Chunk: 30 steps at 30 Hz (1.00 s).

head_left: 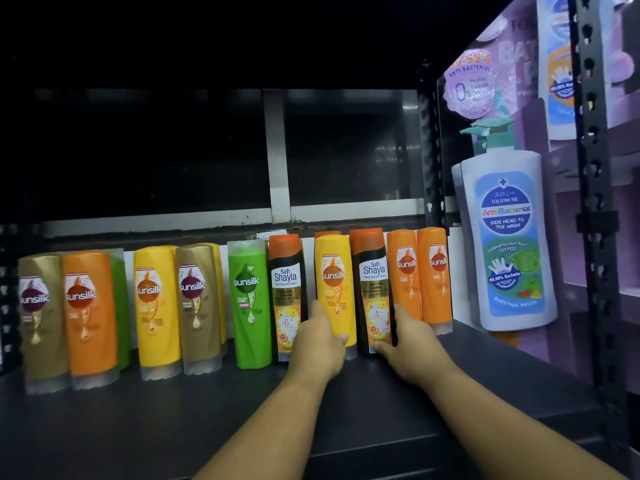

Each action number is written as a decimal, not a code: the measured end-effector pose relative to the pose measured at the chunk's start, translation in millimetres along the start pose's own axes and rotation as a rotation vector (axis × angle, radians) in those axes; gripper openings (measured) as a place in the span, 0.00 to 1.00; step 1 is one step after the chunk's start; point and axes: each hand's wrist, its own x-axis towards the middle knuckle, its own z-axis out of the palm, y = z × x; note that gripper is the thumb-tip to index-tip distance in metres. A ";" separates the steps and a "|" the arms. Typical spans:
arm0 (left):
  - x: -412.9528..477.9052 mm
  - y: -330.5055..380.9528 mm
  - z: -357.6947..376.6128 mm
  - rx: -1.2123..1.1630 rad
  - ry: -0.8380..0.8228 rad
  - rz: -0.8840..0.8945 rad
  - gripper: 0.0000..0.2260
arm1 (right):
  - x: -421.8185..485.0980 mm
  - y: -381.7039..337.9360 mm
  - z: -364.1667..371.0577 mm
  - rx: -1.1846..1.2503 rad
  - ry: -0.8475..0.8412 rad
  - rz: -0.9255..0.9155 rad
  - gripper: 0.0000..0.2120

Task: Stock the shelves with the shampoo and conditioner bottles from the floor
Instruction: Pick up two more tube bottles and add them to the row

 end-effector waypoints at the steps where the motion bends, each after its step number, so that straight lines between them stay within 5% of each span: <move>1: -0.1 0.4 0.0 0.006 0.000 -0.006 0.21 | 1.1 0.9 0.9 -0.031 0.003 0.007 0.25; 30: 1.2 -5.4 -8.6 0.203 0.145 -0.033 0.12 | 3.8 -2.7 5.6 -0.411 -0.012 0.033 0.18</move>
